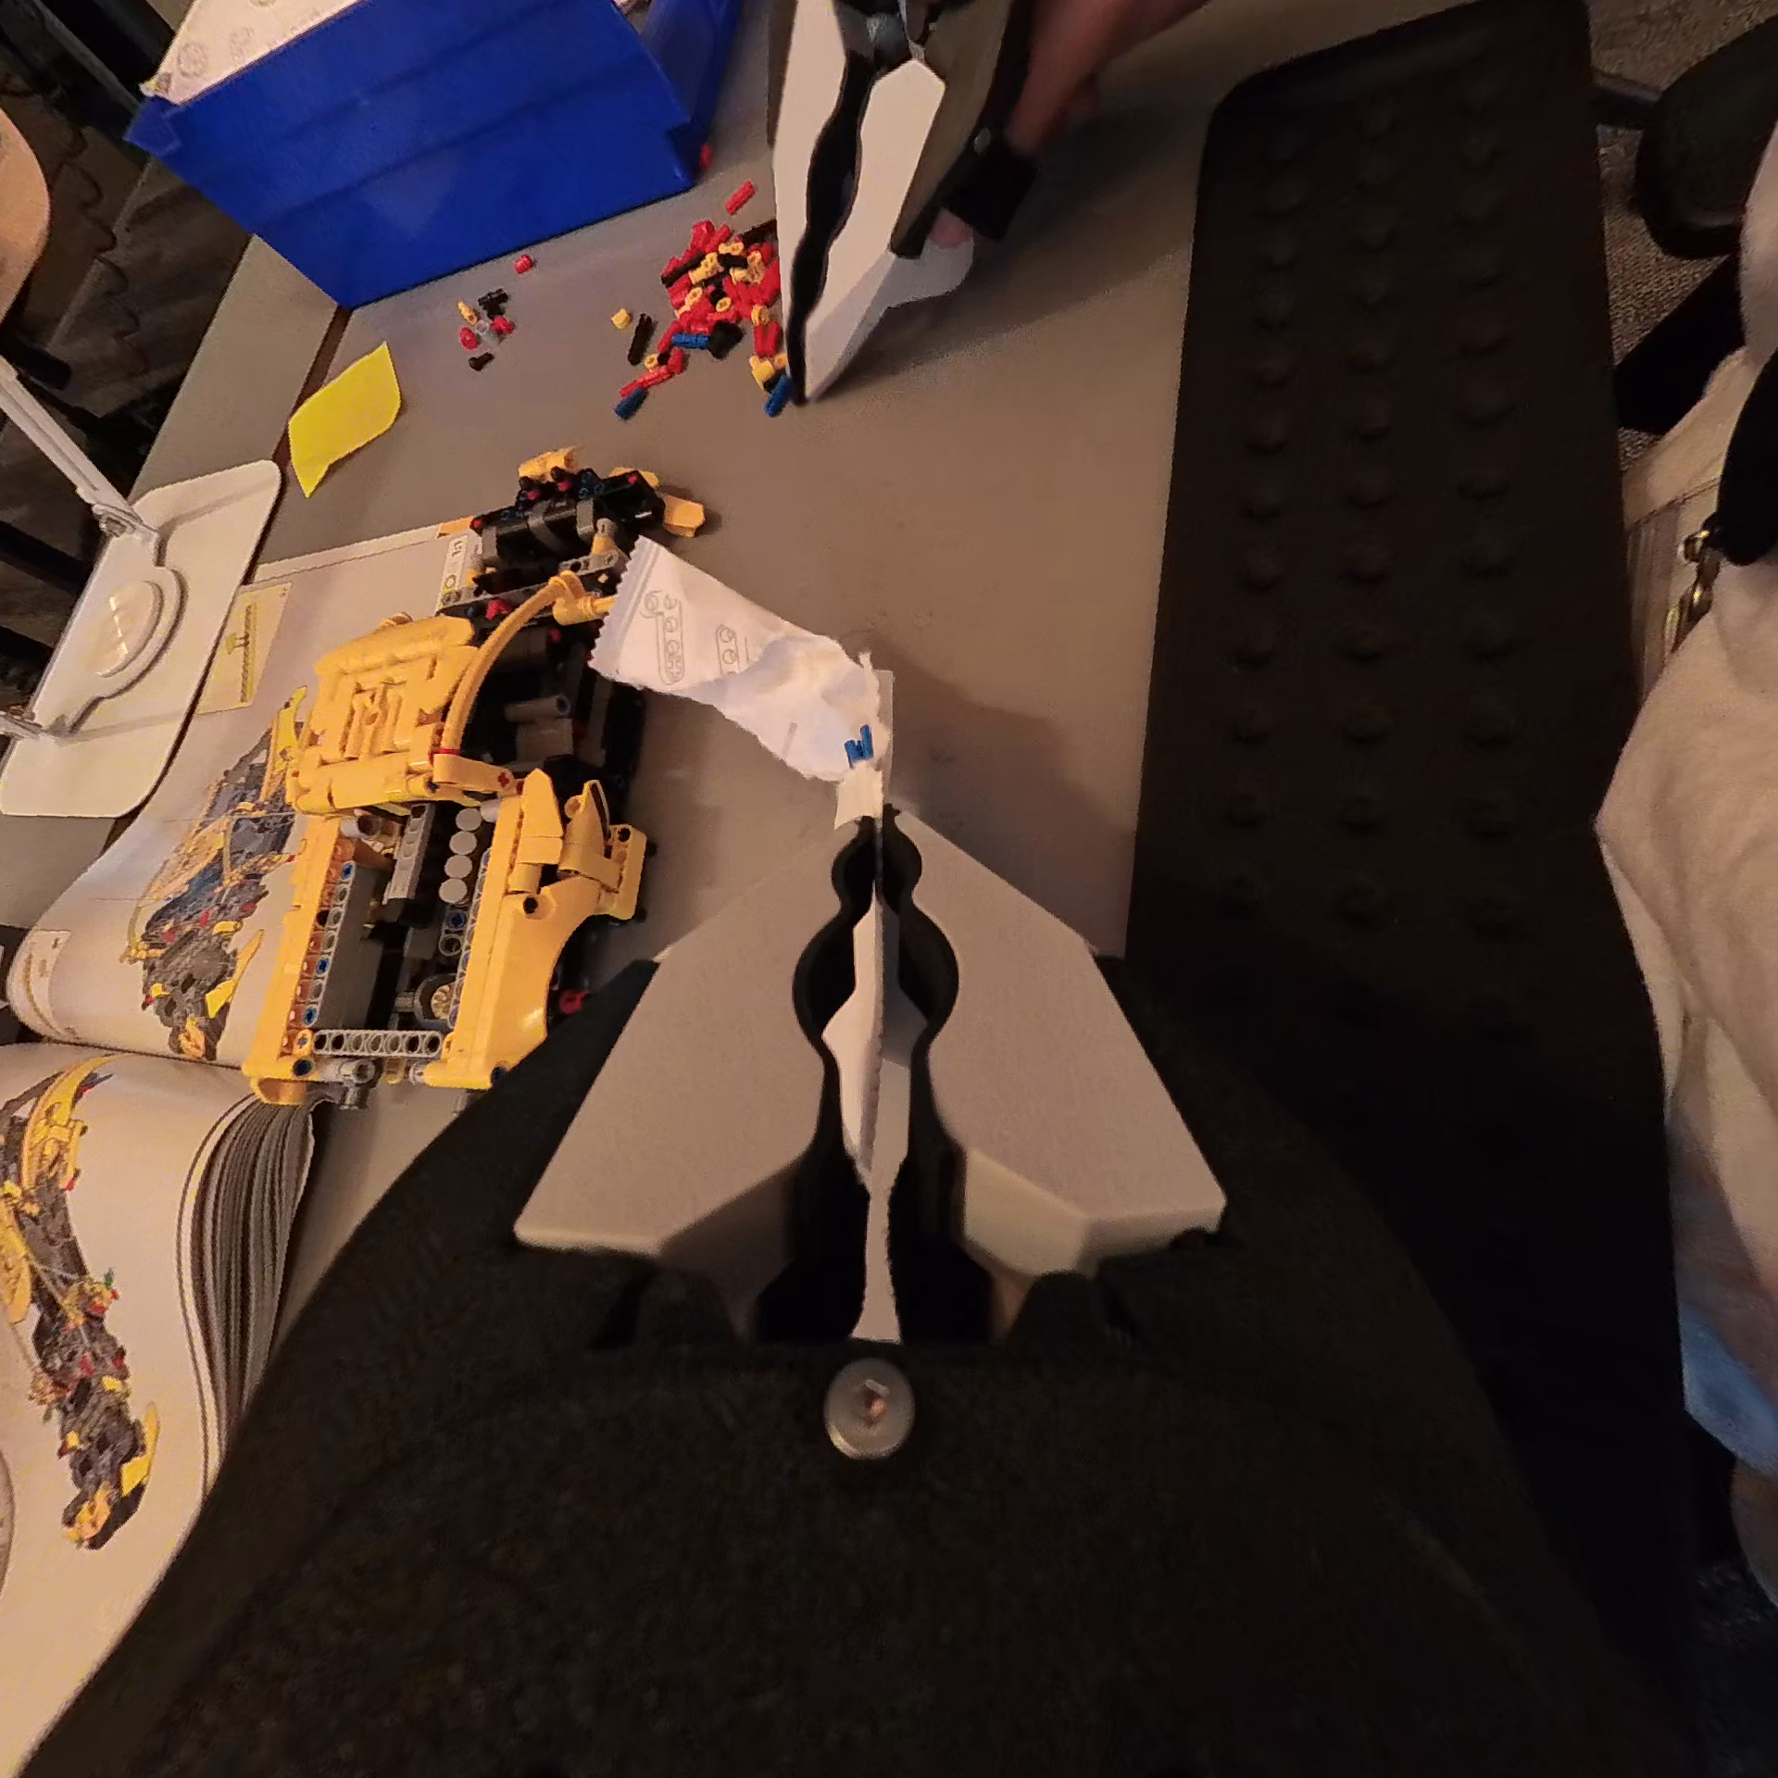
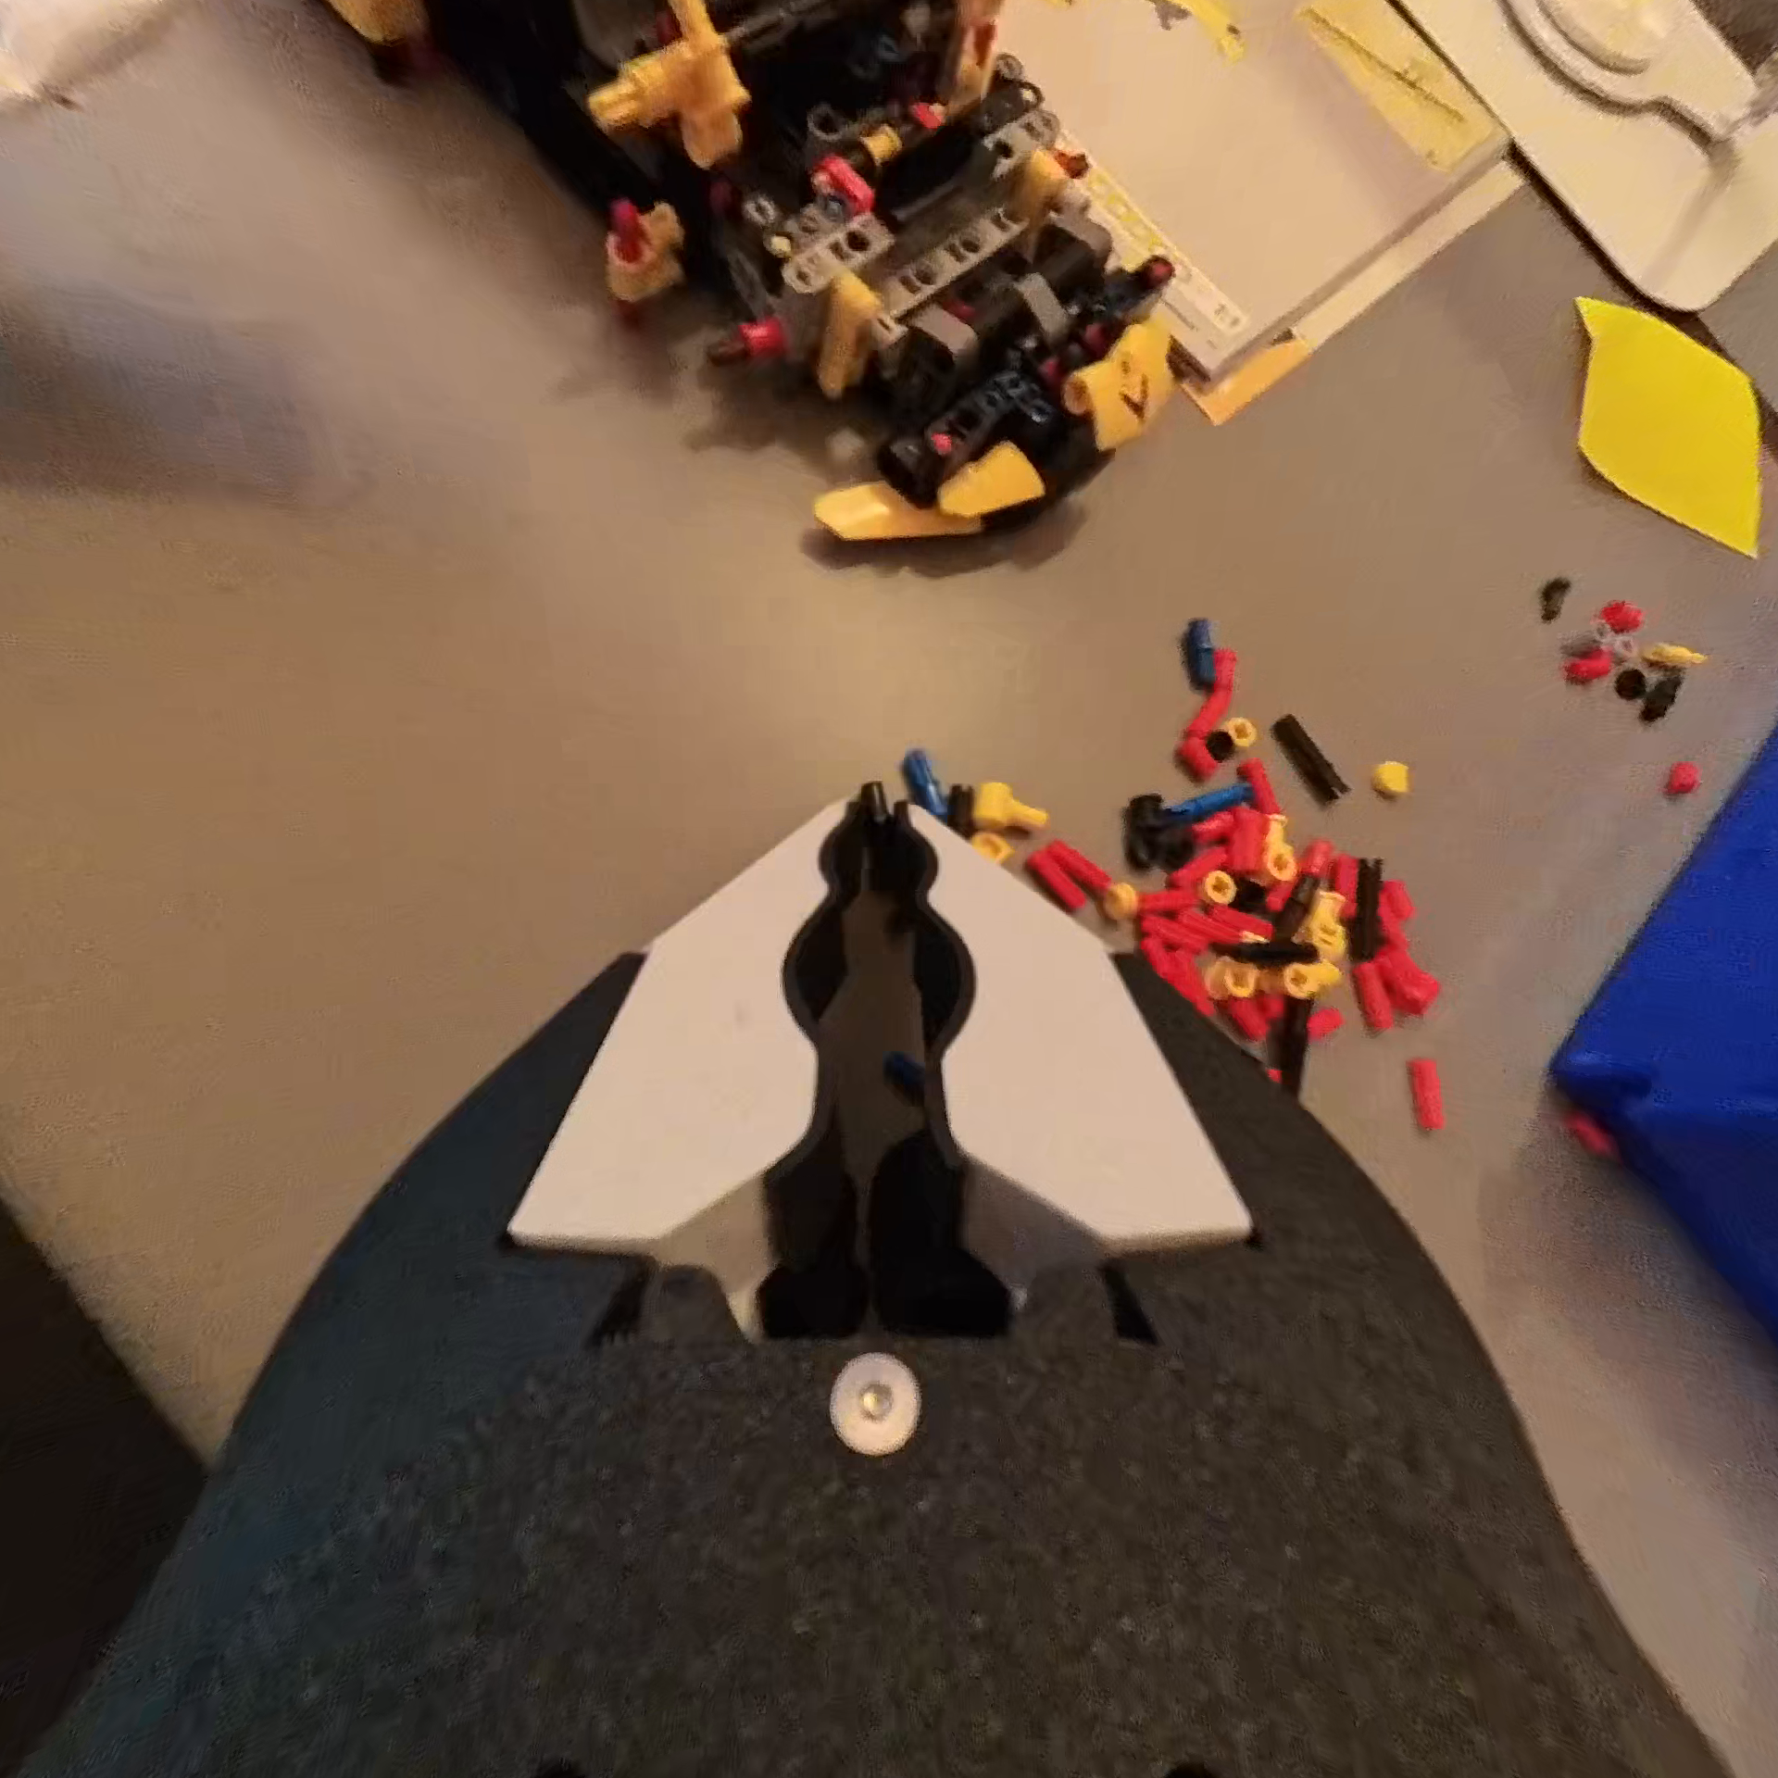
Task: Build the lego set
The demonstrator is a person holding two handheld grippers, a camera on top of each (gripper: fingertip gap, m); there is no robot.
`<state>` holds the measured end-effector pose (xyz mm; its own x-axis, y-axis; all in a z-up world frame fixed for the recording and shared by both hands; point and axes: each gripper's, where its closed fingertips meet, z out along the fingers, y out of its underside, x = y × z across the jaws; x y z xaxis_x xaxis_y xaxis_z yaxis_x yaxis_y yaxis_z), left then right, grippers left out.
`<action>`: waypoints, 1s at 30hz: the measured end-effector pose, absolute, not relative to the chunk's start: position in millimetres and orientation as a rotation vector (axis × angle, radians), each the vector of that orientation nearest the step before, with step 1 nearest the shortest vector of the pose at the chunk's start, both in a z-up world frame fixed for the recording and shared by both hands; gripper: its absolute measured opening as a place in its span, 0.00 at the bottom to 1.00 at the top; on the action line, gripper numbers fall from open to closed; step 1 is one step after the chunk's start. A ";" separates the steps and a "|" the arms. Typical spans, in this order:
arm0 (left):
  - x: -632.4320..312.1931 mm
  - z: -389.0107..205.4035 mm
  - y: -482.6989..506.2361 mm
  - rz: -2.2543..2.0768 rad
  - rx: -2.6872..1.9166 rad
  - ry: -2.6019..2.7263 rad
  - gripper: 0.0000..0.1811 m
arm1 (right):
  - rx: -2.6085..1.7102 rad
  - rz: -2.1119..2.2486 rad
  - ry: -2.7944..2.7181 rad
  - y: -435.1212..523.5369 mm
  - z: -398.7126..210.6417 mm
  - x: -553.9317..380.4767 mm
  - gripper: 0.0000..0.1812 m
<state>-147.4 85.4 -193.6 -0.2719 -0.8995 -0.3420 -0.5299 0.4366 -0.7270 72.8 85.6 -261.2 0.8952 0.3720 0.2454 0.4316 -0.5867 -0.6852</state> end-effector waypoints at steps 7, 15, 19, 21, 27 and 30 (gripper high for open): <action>-132.0 -183.8 85.5 -0.659 -1.182 1.889 0.00 | -2.198 0.021 -0.455 79.2 -236.2 84.6 0.14; -68.1 -140.4 59.3 -1.013 -1.094 1.701 0.00 | -1.995 0.938 -0.349 38.3 -197.1 -14.5 0.34; -27.7 -129.4 43.7 -1.170 -1.048 1.649 0.00 | -1.831 1.033 -0.208 31.7 -170.7 -0.9 0.23; -7.4 -128.7 38.3 -1.251 -1.064 1.622 0.00 | -1.842 0.949 -0.144 27.7 -175.7 19.8 0.20; 45.9 -152.4 25.2 -1.373 -1.197 1.618 0.00 | -1.862 0.837 0.156 15.2 -192.3 82.8 0.01; 64.0 -166.0 23.8 -1.407 -1.288 1.621 0.00 | -1.886 0.825 0.234 15.6 -205.6 98.7 0.00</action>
